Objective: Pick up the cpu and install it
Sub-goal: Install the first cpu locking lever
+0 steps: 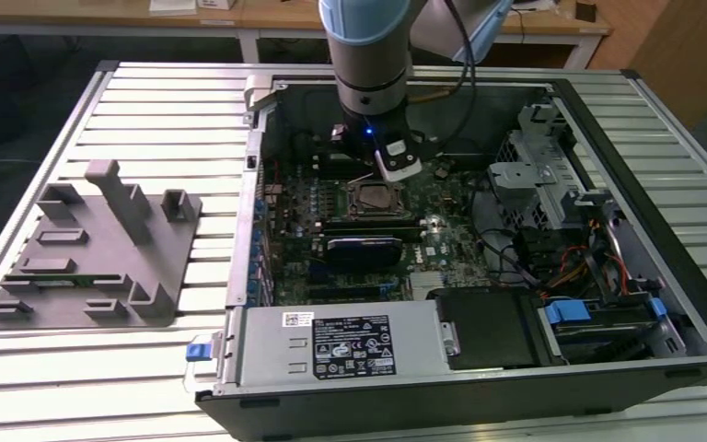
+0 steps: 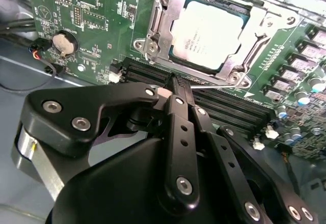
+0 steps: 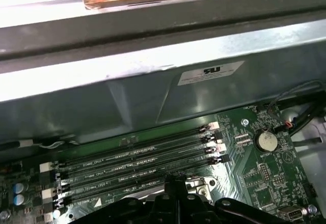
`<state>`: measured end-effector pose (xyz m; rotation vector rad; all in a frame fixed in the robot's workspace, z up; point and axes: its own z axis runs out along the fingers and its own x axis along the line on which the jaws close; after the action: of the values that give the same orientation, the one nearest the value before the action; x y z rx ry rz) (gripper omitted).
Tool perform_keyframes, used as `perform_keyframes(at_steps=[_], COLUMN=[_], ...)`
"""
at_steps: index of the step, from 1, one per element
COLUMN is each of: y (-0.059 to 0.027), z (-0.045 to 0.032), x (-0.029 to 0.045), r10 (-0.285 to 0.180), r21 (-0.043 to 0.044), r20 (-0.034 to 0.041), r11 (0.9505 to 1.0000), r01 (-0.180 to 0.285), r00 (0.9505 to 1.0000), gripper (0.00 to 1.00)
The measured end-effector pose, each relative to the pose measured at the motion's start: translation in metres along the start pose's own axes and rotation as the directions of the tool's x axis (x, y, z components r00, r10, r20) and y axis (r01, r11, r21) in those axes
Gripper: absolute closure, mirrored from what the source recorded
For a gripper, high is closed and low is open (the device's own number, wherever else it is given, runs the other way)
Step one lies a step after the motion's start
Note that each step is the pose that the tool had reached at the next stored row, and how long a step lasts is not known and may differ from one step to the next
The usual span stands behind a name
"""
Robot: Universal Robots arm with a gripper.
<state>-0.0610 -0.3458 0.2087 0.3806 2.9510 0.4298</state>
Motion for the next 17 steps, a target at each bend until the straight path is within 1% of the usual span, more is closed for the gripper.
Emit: perform_keyframes(at_steps=[6, 10, 13, 17], y=[0.0014, 0.0025, 0.0034, 0.003], z=[0.0018, 0.0027, 0.0035, 0.0059], x=[0.0028, 0.0056, 0.0062, 0.0066], r10=[0.036, 0.054, 0.059, 0.056], r21=[0.0036, 0.0051, 0.0053, 0.0044], r20=[0.0111, 0.017, 0.0185, 0.0185], r11=[0.9994, 0.9985, 0.9983, 0.9984], r01=[-0.036, -0.054, -0.059, -0.056], r00=[0.9993, 0.9984, 0.9981, 0.9983], gripper=[0.89, 0.89, 0.89, 0.89])
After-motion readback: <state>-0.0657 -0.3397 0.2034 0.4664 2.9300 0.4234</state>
